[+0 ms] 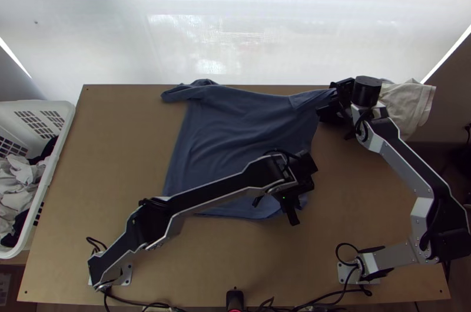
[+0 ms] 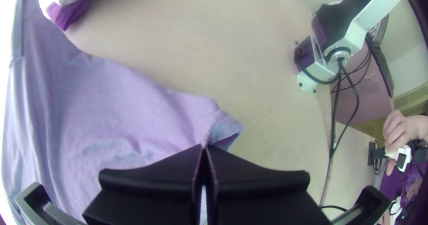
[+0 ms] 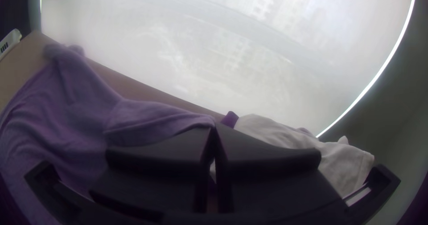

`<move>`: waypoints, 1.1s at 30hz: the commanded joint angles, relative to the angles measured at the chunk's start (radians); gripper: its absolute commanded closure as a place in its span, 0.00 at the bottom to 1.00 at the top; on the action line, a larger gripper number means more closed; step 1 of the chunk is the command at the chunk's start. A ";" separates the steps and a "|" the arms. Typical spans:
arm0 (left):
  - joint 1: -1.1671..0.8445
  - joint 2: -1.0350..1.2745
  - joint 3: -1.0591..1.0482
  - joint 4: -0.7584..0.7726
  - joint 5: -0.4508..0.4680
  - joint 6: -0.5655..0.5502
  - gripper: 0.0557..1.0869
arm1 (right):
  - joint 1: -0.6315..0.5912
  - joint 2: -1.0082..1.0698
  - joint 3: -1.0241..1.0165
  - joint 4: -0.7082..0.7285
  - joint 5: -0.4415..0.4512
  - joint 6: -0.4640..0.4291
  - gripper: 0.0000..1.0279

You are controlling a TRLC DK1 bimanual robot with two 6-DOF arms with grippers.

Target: Fold the t-shirt

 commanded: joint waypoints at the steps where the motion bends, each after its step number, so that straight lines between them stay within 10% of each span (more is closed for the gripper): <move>1: 0.111 -0.185 -0.086 -0.073 0.040 -0.010 0.96 | 0.001 -0.005 0.043 -0.044 0.000 -0.012 0.98; 33: 0.682 -0.924 -0.141 0.061 -0.138 -0.014 0.96 | 0.002 -0.252 0.385 -0.379 0.000 0.046 0.98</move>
